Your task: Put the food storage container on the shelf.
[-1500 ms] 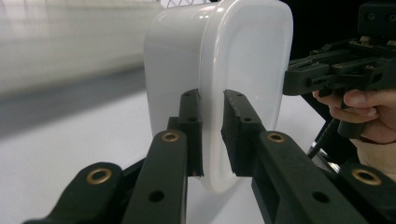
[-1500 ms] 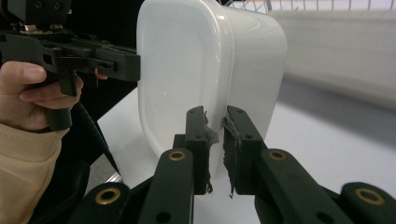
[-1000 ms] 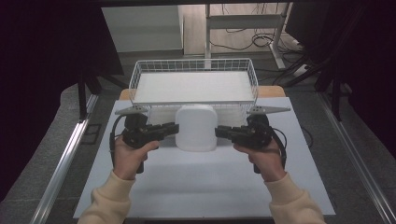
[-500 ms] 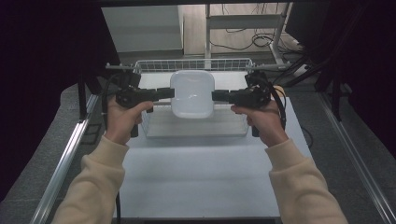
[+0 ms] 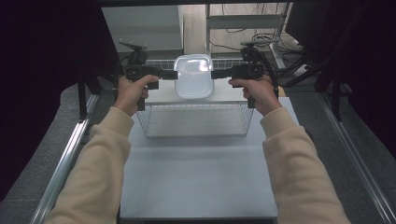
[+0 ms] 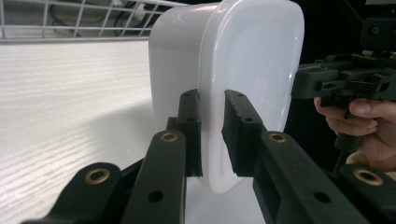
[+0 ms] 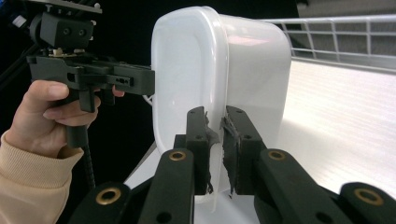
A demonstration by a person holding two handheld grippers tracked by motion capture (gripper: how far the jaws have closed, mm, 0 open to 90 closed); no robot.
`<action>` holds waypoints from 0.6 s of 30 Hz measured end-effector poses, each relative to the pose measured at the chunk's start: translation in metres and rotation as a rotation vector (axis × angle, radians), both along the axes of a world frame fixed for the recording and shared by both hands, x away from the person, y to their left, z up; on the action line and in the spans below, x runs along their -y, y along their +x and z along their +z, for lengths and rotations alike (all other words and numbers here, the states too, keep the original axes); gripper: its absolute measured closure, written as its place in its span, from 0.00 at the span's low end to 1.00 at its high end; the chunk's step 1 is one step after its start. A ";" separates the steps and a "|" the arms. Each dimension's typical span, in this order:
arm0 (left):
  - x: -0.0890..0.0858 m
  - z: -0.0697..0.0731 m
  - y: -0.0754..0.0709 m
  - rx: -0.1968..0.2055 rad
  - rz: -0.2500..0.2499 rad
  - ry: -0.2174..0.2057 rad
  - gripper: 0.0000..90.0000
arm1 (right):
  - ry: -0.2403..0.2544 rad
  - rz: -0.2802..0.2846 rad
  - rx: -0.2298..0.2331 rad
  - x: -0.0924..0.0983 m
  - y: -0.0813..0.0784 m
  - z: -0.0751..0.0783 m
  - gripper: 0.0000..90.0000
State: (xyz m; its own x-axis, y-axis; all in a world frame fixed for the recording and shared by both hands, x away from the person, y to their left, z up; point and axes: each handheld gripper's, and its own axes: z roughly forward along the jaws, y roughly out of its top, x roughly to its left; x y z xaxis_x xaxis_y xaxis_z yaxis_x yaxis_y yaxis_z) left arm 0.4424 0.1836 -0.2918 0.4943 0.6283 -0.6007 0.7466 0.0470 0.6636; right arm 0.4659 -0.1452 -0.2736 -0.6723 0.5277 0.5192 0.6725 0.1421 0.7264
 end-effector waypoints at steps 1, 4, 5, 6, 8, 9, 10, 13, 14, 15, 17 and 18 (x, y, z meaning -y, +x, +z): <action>0.000 -0.002 0.002 -0.008 0.001 0.003 0.87 | 0.001 -0.001 -0.017 0.000 0.006 -0.003 0.90; 0.000 -0.006 0.010 -0.038 0.007 -0.022 0.87 | -0.002 -0.010 -0.054 0.001 0.015 -0.010 0.89; -0.001 -0.007 0.013 -0.044 0.006 -0.031 0.87 | 0.007 -0.014 -0.064 0.002 0.018 -0.011 0.89; -0.001 -0.008 0.016 -0.053 0.008 -0.045 0.87 | 0.016 -0.015 -0.078 0.002 0.021 -0.012 0.89; -0.001 -0.007 0.024 -0.072 0.006 -0.054 0.88 | 0.024 -0.031 -0.115 0.004 0.028 -0.014 0.88; -0.001 -0.007 0.028 -0.083 0.008 -0.055 0.88 | 0.030 -0.036 -0.134 0.004 0.033 -0.016 0.88; -0.002 -0.008 0.033 -0.099 0.016 -0.065 0.87 | 0.042 -0.042 -0.158 0.004 0.038 -0.017 0.87; -0.005 -0.014 0.049 -0.153 0.028 -0.106 0.86 | 0.067 -0.060 -0.219 0.004 0.051 -0.022 0.84; -0.006 -0.016 0.054 -0.170 0.025 -0.119 0.85 | 0.073 -0.067 -0.236 0.003 0.056 -0.024 0.83; -0.008 -0.020 0.060 -0.192 0.023 -0.143 0.85 | 0.076 -0.075 -0.253 0.003 0.060 -0.025 0.82; -0.009 -0.024 0.066 -0.213 0.025 -0.172 0.84 | 0.081 -0.092 -0.285 0.002 0.067 -0.029 0.80; -0.010 -0.026 0.068 -0.219 0.027 -0.183 0.84 | 0.086 -0.098 -0.298 0.002 0.069 -0.030 0.79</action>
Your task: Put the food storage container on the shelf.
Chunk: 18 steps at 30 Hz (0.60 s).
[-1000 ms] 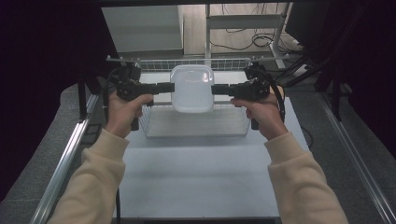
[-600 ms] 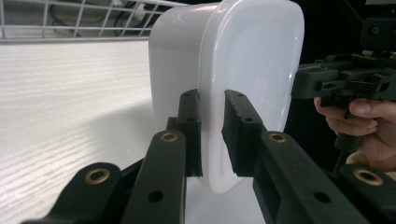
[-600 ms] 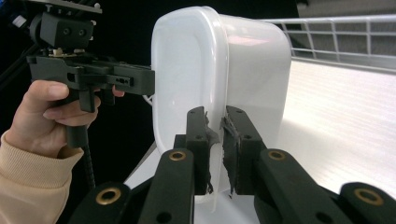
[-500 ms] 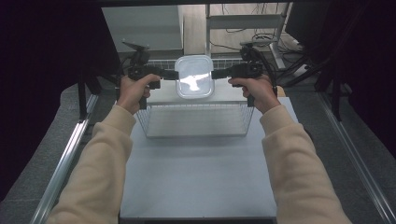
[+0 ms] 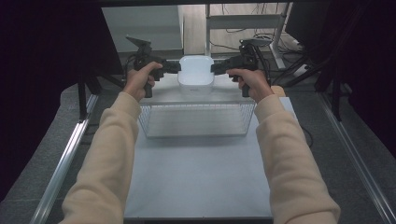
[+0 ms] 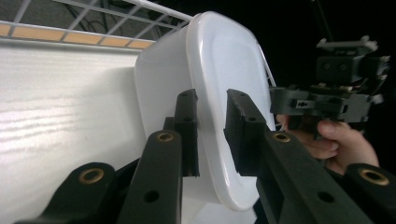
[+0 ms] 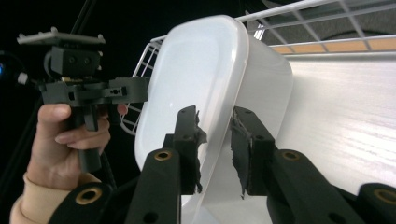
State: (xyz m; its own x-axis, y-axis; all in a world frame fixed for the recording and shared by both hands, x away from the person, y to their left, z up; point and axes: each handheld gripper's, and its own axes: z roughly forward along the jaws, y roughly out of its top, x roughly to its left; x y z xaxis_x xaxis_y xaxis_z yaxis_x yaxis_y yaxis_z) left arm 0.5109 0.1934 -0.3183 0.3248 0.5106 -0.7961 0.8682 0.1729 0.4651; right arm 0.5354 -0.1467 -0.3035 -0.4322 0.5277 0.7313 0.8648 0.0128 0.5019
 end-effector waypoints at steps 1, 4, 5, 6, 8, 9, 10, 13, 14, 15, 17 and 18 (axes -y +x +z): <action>-0.001 -0.003 0.003 -0.010 0.006 -0.018 0.84 | 0.004 -0.006 -0.013 0.000 0.002 -0.001 0.79; -0.001 -0.007 0.003 -0.014 0.012 -0.028 0.83 | 0.012 -0.024 -0.040 -0.001 0.006 -0.005 0.77; -0.001 -0.008 0.003 -0.016 0.013 -0.030 0.82 | 0.014 -0.028 -0.042 -0.001 0.006 -0.006 0.77; -0.001 -0.009 0.003 -0.012 0.017 -0.037 0.81 | 0.019 -0.033 -0.048 -0.001 0.007 -0.007 0.77; -0.001 -0.011 0.002 -0.004 0.019 -0.041 0.80 | 0.022 -0.040 -0.043 -0.001 0.006 -0.007 0.76; 0.000 -0.011 0.001 -0.001 0.024 -0.032 0.78 | 0.018 -0.048 -0.037 -0.002 0.005 -0.007 0.76; 0.001 -0.009 -0.001 0.009 0.038 -0.001 0.74 | 0.005 -0.059 -0.028 -0.003 0.003 -0.005 0.72; 0.001 0.003 -0.017 0.100 0.120 0.138 0.47 | -0.084 -0.113 0.067 -0.010 -0.012 0.008 0.46; -0.001 0.008 -0.025 0.137 0.132 0.144 0.44 | -0.098 -0.112 0.104 -0.010 -0.017 0.012 0.42; -0.004 0.013 -0.034 0.172 0.139 0.146 0.40 | -0.119 -0.115 0.143 -0.010 -0.025 0.018 0.38; -0.006 0.020 -0.056 0.236 0.142 0.170 0.37 | -0.159 -0.112 0.224 -0.006 -0.042 0.027 0.34; -0.007 0.021 -0.068 0.260 0.142 0.185 0.36 | -0.176 -0.103 0.258 -0.003 -0.051 0.030 0.33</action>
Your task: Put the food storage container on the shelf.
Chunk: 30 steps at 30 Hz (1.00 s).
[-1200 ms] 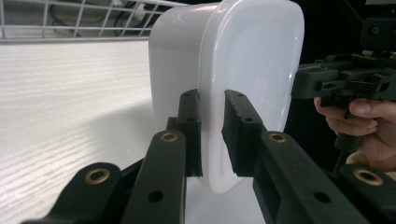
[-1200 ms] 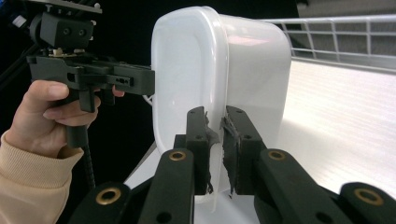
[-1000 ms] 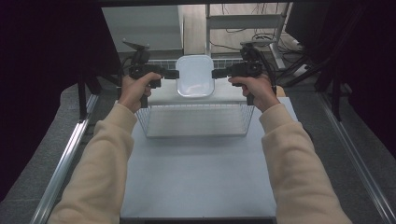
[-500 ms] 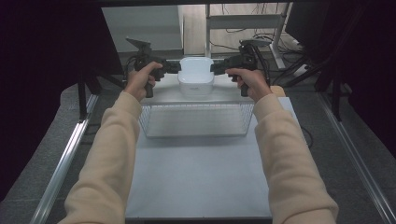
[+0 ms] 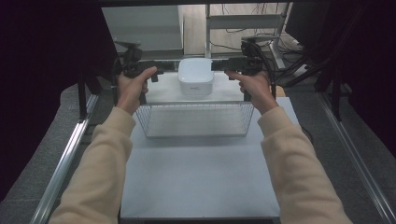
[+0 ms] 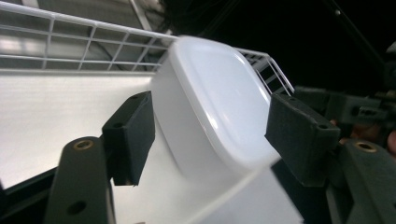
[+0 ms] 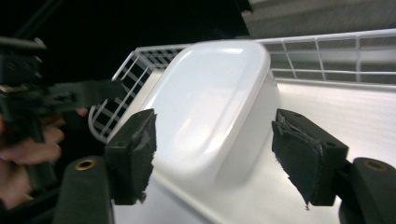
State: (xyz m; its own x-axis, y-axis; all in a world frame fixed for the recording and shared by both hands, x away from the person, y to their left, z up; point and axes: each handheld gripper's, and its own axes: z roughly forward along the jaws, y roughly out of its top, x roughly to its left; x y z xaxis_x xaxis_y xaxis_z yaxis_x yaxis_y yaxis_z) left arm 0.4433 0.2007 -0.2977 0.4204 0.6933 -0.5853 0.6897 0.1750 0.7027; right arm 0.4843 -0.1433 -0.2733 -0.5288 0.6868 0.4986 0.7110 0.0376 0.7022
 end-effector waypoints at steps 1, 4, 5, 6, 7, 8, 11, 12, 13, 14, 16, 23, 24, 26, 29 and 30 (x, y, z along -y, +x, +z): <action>-0.001 0.000 -0.012 0.018 -0.005 0.014 0.35 | -0.012 0.013 0.029 0.004 -0.010 0.002 0.32; -0.004 -0.009 -0.049 0.059 -0.021 0.050 0.33 | -0.026 0.057 0.087 0.018 -0.041 -0.001 0.30; -0.005 -0.013 -0.061 0.071 -0.026 0.064 0.33 | -0.039 0.069 0.107 0.023 -0.052 -0.004 0.30; -0.005 -0.018 -0.073 0.076 -0.028 0.080 0.33 | -0.057 0.082 0.130 0.028 -0.063 -0.009 0.29; -0.004 -0.024 -0.083 0.077 -0.033 0.096 0.32 | -0.071 0.088 0.147 0.033 -0.073 -0.014 0.29; -0.003 -0.030 -0.091 0.076 -0.040 0.109 0.32 | -0.084 0.098 0.157 0.038 -0.084 -0.021 0.28; -0.002 -0.052 -0.121 0.090 -0.078 0.101 0.31 | -0.107 0.122 0.201 0.052 -0.114 -0.042 0.27; -0.001 -0.056 -0.127 0.097 -0.078 0.111 0.31 | -0.121 0.129 0.215 0.056 -0.124 -0.048 0.26; 0.001 -0.064 -0.137 0.110 -0.080 0.150 0.30 | -0.130 0.133 0.227 0.059 -0.130 -0.054 0.26; 0.002 -0.070 -0.145 0.121 -0.080 0.174 0.30 | -0.143 0.141 0.243 0.064 -0.141 -0.062 0.26; 0.004 -0.085 -0.160 0.132 -0.071 0.209 0.30 | -0.167 0.148 0.265 0.073 -0.155 -0.076 0.26; 0.011 -0.136 -0.190 0.119 -0.108 0.297 0.30 | -0.211 0.135 0.233 0.102 -0.187 -0.132 0.26; 0.011 -0.142 -0.192 0.112 -0.115 0.302 0.30 | -0.213 0.134 0.229 0.104 -0.189 -0.136 0.26; 0.012 -0.149 -0.193 0.095 -0.128 0.324 0.30 | -0.209 0.132 0.217 0.109 -0.192 -0.148 0.26; 0.012 -0.152 -0.194 0.100 -0.100 0.335 0.31 | -0.219 0.130 0.217 0.112 -0.193 -0.157 0.25; 0.011 -0.152 -0.194 0.103 -0.100 0.336 0.31 | -0.228 0.134 0.217 0.113 -0.192 -0.156 0.25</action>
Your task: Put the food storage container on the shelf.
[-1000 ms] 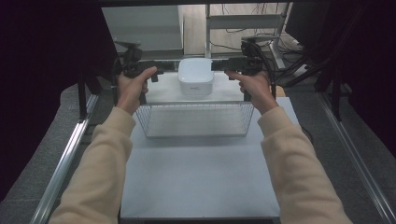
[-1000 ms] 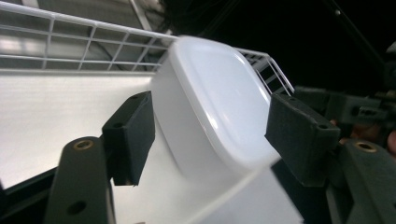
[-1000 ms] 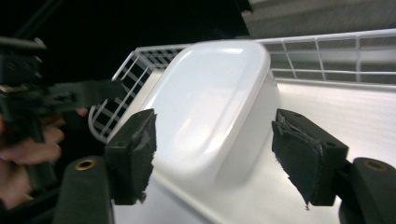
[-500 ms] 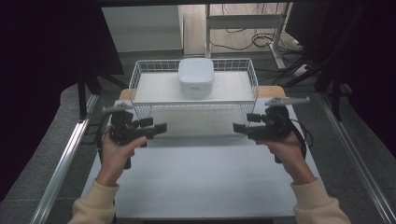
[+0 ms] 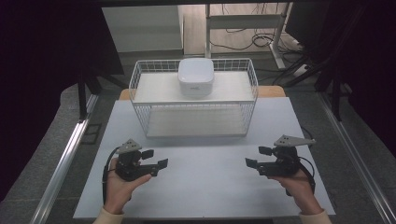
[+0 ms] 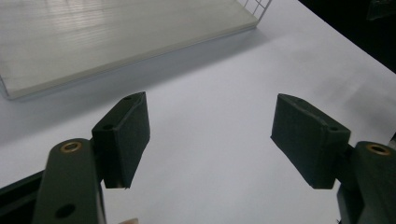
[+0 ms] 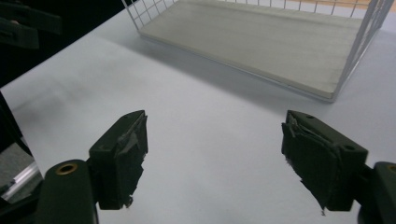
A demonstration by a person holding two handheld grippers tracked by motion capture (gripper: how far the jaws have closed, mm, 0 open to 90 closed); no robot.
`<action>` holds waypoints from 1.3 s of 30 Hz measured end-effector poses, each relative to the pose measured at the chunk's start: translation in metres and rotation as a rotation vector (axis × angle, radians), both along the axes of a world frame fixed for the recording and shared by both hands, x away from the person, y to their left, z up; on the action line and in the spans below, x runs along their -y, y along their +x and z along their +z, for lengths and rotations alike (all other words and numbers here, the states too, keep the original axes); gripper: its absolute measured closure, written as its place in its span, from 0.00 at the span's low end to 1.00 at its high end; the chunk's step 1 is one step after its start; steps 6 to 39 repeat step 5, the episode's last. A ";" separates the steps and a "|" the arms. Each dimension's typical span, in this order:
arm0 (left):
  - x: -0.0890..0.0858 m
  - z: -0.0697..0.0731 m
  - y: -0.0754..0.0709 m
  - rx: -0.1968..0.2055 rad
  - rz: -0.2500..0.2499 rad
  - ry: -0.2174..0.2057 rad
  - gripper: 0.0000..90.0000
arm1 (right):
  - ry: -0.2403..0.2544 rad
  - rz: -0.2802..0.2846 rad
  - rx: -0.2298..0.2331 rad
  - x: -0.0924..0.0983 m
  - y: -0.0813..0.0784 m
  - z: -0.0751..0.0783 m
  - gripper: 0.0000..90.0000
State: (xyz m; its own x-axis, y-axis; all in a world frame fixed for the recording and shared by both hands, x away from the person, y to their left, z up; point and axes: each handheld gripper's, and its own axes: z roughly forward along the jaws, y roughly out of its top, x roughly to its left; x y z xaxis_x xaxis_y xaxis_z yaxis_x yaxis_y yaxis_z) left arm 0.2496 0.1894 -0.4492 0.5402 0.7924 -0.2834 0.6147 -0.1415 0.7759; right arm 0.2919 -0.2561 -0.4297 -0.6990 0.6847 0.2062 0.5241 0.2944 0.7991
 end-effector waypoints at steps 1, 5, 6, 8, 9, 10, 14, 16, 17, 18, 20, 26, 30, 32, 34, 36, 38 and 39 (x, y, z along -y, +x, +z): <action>-0.001 0.001 0.000 0.004 0.004 -0.002 0.31 | -0.002 -0.006 0.014 0.000 0.000 0.002 0.25; -0.006 -0.002 0.000 -0.002 0.015 -0.023 0.31 | 0.010 0.001 0.042 -0.001 -0.002 0.005 0.24; -0.006 -0.002 0.000 -0.002 0.015 -0.023 0.31 | 0.010 0.001 0.042 -0.001 -0.002 0.005 0.24; -0.006 -0.002 0.000 -0.002 0.015 -0.023 0.31 | 0.010 0.001 0.042 -0.001 -0.002 0.005 0.24; -0.006 -0.002 0.000 -0.002 0.015 -0.023 0.31 | 0.010 0.001 0.042 -0.001 -0.002 0.005 0.24; -0.006 -0.002 0.000 -0.002 0.015 -0.023 0.31 | 0.010 0.001 0.042 -0.001 -0.002 0.005 0.24; -0.006 -0.002 0.000 -0.002 0.015 -0.023 0.31 | 0.010 0.001 0.042 -0.001 -0.002 0.005 0.24; -0.006 -0.002 0.000 -0.002 0.015 -0.023 0.31 | 0.010 0.001 0.042 -0.001 -0.002 0.005 0.24; -0.006 -0.002 0.000 -0.002 0.015 -0.023 0.31 | 0.010 0.001 0.042 -0.001 -0.002 0.005 0.24; -0.006 -0.002 0.000 -0.002 0.015 -0.023 0.31 | 0.010 0.001 0.042 -0.001 -0.002 0.005 0.24; -0.006 -0.002 0.000 -0.002 0.015 -0.023 0.31 | 0.010 0.001 0.042 -0.001 -0.002 0.005 0.24; -0.006 -0.002 0.000 -0.002 0.015 -0.023 0.31 | 0.010 0.001 0.042 -0.001 -0.002 0.005 0.24; -0.006 -0.002 0.000 -0.002 0.015 -0.023 0.31 | 0.010 0.001 0.042 -0.001 -0.002 0.005 0.24; -0.006 -0.002 0.000 -0.002 0.015 -0.023 0.31 | 0.010 0.001 0.042 -0.001 -0.002 0.005 0.24; -0.006 -0.002 0.000 -0.002 0.015 -0.023 0.31 | 0.010 0.001 0.042 -0.001 -0.002 0.005 0.24; -0.006 -0.002 0.000 -0.002 0.015 -0.023 0.31 | 0.010 0.001 0.042 -0.001 -0.002 0.005 0.24; -0.006 -0.002 0.000 -0.002 0.015 -0.023 0.31 | 0.010 0.001 0.042 -0.001 -0.002 0.005 0.24; -0.006 -0.002 0.000 -0.002 0.015 -0.023 0.31 | 0.010 0.001 0.042 -0.001 -0.002 0.005 0.24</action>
